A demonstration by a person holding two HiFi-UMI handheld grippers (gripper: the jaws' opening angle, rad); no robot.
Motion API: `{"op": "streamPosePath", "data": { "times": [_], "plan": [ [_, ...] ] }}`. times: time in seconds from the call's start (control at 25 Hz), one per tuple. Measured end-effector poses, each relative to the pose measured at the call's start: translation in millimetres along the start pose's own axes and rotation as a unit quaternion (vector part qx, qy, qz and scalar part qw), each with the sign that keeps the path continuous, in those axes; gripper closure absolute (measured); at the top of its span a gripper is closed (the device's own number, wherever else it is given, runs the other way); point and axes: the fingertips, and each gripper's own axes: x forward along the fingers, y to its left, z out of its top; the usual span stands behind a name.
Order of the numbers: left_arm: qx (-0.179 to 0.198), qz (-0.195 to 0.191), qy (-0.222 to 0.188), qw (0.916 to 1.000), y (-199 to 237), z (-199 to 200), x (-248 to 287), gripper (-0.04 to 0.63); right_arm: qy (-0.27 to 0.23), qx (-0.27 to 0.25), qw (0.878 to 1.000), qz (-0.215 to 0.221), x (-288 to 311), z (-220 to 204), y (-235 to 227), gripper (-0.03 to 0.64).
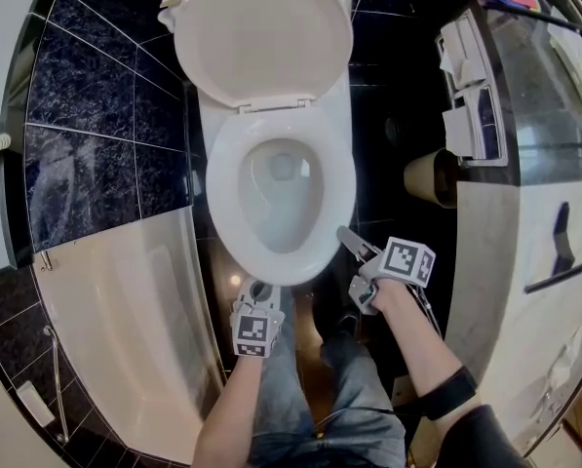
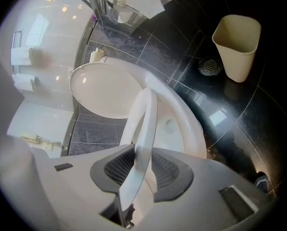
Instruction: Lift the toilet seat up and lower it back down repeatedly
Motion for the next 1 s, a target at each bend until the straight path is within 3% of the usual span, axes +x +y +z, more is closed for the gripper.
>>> {"op": "streamPosePath", "data": {
  "times": [0.2, 0.32, 0.64, 1.0],
  "plan": [
    [-0.016, 0.012, -0.028, 0.9994, 8, 52, -14, 0.604, -0.019, 0.003, 1.000, 0.006, -14, 13, 35, 0.474],
    [-0.021, 0.026, -0.049, 0.9983, 23, 91, -21, 0.604, -0.034, -0.029, 0.999, 0.006, -29, 30, 71, 0.474],
    [0.022, 0.017, -0.061, 0.9978, 39, 191, -30, 0.604, -0.074, -0.153, 0.985, -0.001, -78, 59, 166, 0.598],
    [0.050, 0.024, -0.089, 0.9945, 73, 285, -18, 0.604, -0.088, -0.180, 0.980, 0.006, -107, 58, 211, 0.606]
  ]
}}
